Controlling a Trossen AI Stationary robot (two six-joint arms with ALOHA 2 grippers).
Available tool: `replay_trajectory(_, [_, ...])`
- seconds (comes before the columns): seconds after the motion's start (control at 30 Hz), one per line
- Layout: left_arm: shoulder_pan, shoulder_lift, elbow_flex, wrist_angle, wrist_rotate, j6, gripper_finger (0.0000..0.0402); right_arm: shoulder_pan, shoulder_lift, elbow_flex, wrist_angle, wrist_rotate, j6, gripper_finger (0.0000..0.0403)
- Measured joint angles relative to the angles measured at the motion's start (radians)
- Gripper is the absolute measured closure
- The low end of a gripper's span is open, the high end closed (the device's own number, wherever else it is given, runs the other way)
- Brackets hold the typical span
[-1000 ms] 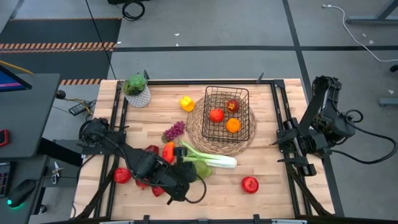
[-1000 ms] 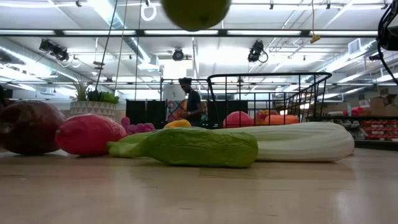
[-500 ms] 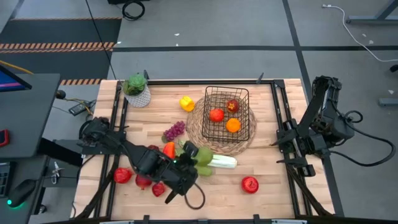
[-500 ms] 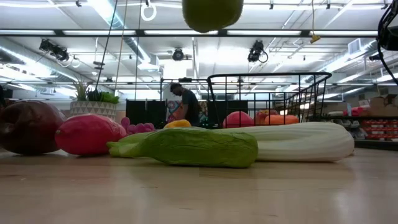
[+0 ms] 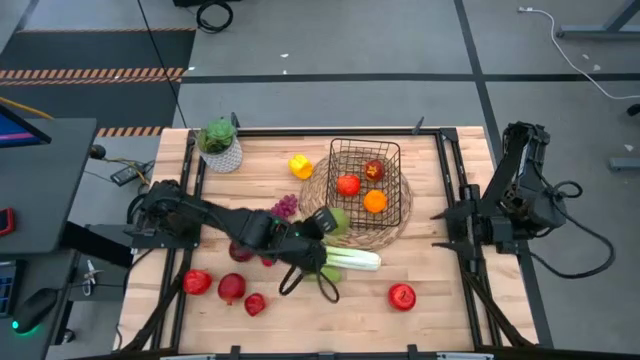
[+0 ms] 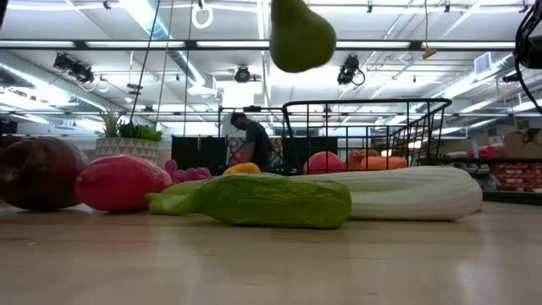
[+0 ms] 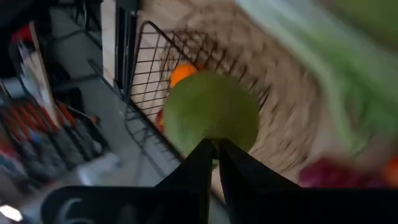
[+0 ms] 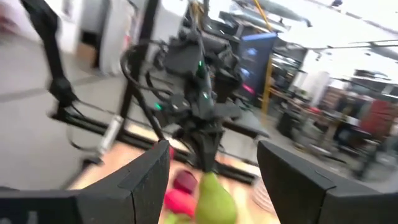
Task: Build produce basket
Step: Put the pear into the wire basket
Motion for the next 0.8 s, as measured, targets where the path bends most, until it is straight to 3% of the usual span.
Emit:
replay_trajectory(0.17, [0.069, 0.0, 0.0, 0.051, 0.0, 0.327, 0.0368, 0.0, -0.002, 0.0, -0.132, 0.068, 0.026, 0.0156])
replay_trajectory(0.3, [0.116, 0.0, 0.0, 0.131, 0.0, 0.464, 0.0373, -0.021, -0.001, 0.0, -0.231, 0.069, 0.107, 0.0156])
replay_trajectory(0.57, [0.203, 0.0, 0.0, 0.308, 0.0, 0.497, 0.0369, -0.113, -0.002, 0.0, -0.384, 0.071, 0.312, 0.0156])
replay_trajectory(0.8, [0.249, 0.0, 0.0, 0.357, 0.02, 0.497, 0.0367, -0.175, -0.002, 0.0, -0.472, 0.056, 0.448, 0.0156])
